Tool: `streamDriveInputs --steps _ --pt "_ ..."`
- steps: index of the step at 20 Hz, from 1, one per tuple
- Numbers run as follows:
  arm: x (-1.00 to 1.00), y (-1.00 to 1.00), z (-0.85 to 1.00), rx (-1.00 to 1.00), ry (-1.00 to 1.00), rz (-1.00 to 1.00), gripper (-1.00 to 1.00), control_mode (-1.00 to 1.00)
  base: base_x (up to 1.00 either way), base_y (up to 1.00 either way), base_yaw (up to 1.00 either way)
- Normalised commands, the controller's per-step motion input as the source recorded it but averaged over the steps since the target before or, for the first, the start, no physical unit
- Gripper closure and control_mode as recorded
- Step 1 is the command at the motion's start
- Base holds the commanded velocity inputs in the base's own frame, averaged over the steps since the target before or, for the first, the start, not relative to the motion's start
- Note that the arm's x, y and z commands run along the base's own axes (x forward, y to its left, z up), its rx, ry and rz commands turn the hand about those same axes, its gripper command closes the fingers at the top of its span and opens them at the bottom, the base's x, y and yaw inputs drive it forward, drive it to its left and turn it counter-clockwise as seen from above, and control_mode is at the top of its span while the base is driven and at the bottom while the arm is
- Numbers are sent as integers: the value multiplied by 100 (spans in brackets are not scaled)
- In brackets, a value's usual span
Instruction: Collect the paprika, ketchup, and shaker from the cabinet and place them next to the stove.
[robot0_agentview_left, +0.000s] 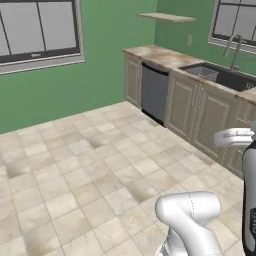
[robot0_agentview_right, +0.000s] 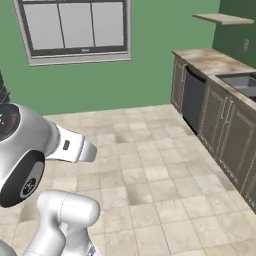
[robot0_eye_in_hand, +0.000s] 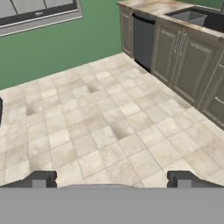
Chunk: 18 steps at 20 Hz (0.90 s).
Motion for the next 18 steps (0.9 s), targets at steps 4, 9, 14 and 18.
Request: streamDriveInputs --steps 4,9,14,18 --pt "0 0 0 0 0 0 -100 100 4 -16 -45" --pt "0 0 0 0 0 0 -100 100 2 -17 -45" --pt "0 0 0 0 0 0 -100 100 1 -18 -45" --pt "0 0 0 0 0 0 -100 100 3 -13 -45"
